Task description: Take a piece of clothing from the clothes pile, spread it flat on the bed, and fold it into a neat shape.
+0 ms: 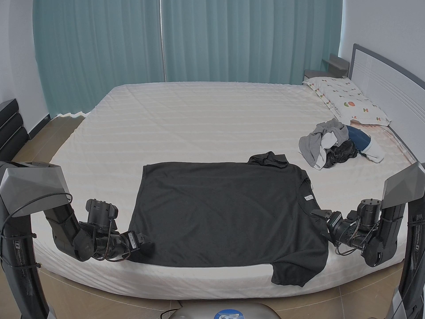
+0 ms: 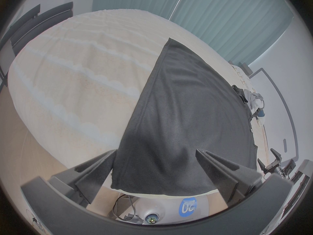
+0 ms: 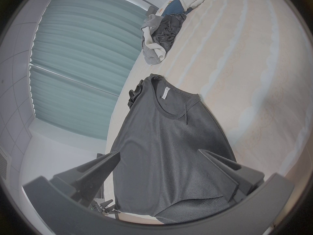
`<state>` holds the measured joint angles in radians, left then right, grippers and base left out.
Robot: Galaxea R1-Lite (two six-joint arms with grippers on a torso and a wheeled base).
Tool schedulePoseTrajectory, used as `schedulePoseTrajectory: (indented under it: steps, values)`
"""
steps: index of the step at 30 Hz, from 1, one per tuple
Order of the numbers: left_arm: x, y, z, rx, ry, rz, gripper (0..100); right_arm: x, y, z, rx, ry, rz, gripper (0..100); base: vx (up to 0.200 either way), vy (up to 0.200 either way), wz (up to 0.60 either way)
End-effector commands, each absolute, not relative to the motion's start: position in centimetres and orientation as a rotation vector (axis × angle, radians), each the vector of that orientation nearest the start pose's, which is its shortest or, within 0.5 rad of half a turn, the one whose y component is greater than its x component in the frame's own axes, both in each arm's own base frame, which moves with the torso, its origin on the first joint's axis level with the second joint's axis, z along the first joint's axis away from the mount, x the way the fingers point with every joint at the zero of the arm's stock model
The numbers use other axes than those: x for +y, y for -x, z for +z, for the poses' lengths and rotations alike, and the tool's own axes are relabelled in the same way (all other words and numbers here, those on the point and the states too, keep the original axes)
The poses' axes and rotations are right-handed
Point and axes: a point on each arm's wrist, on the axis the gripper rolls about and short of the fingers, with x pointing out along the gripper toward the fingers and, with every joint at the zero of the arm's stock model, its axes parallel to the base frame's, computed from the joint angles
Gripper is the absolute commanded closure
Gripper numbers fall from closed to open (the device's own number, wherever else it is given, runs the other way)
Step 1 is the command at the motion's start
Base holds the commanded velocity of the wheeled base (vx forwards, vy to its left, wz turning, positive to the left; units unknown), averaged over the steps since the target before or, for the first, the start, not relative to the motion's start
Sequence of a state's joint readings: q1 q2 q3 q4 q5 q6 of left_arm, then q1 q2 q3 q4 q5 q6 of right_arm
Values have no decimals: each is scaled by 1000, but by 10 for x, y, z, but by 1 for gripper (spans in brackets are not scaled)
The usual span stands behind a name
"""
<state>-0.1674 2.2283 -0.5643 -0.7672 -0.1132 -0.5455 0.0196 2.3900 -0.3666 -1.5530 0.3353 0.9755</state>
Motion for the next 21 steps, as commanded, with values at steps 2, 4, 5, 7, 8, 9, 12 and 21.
schedulePoseTrajectory:
  steps: [2, 4, 5, 7, 8, 9, 12, 21]
  values:
    - [-60, -296, -27, 969, 459, -14, 0, 13, -301, -32, 599, -1022, 95, 0, 0, 0, 0]
    - [-60, -296, -26, 968, 459, -8, 0, 13, -301, -32, 598, -1022, 96, 0, 0, 0, 0]
    - [-59, -296, -27, 970, 460, -5, 0, 13, -301, -32, 599, -1022, 95, 0, 0, 0, 0]
    - [-58, -296, -29, 974, 459, 0, 0, 13, -301, -32, 599, -1022, 95, 0, 0, 0, 0]
    - [-57, -296, -29, 973, 461, 2, 0, 13, -301, -32, 599, -1022, 95, 0, 0, 0, 0]
    - [-57, -296, -29, 973, 462, 3, 0, 13, -301, -32, 599, -1022, 95, 0, 0, 0, 0]
    - [-55, -297, -29, 972, 468, 13, 0, 13, -301, -32, 599, -1022, 95, 0, 0, 0, 0]
    - [-51, -298, -31, 971, 481, 28, 100, 13, -301, -32, 599, -1022, 95, 0, 0, 0, 0]
